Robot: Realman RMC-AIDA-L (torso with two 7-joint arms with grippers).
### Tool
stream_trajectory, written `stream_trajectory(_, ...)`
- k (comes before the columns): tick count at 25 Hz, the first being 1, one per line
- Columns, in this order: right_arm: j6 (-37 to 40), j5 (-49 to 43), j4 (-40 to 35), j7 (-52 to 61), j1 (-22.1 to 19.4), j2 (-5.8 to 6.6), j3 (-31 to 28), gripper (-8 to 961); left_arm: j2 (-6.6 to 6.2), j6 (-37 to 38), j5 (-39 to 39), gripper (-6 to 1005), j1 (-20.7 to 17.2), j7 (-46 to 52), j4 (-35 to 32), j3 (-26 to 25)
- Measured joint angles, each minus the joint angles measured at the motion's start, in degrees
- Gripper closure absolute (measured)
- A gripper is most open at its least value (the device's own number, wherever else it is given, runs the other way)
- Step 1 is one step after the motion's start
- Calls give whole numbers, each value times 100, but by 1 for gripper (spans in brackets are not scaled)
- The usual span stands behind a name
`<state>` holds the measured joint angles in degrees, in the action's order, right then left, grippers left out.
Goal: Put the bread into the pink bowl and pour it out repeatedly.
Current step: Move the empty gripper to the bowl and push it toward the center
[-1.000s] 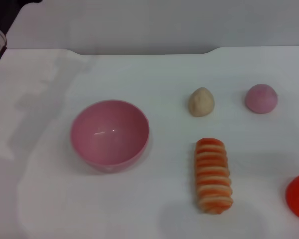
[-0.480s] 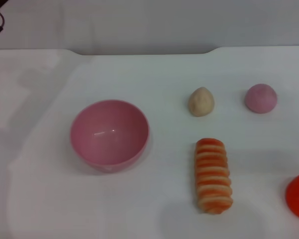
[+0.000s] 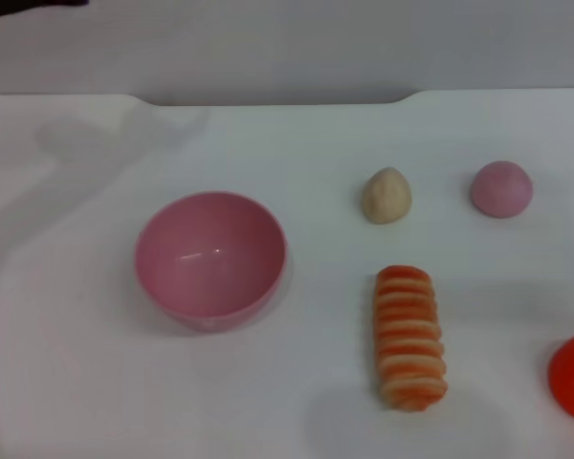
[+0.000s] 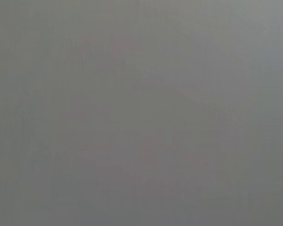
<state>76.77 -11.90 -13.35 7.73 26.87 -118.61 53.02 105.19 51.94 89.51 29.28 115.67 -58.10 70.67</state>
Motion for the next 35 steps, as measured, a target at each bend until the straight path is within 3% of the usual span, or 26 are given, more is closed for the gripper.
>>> stream_trajectory(5, -204, -4, -31, -2, 32, 2, 28, 397, 84, 1086, 1989, 224, 51, 1497, -826, -353)
stream_trajectory(9, -335, -6, -6, -10, 88, 5, 50, 397, 231, 1847, 3147, 223, 213, 2213, -1231, -457)
stream_trajectory(13, -406, -16, 5, -23, 115, 5, 64, 397, 492, 2504, 3857, 222, 337, 2426, -1495, -733)
stream_trajectory(14, -418, -18, 7, -23, 116, 5, 65, 397, 683, 2759, 4183, 222, 333, 2463, -1697, -887)
stream_trajectory(15, -430, -21, 11, -23, 117, 5, 67, 397, 683, 2759, 4183, 222, 333, 2463, -1697, -887)
stream_trajectory(22, -444, -104, 67, -2, 140, 5, 68, 398, 1184, 3045, 4890, 221, 275, 2490, -1893, -959)
stream_trajectory(25, -444, -194, 78, 0, 158, -1, 83, 398, 1251, 2954, 4978, 222, 217, 2477, -1835, -894)
stream_trajectory(35, -441, -234, 82, 13, 162, -14, 264, 398, 1242, 2255, 5008, 223, 147, 2435, -961, -840)
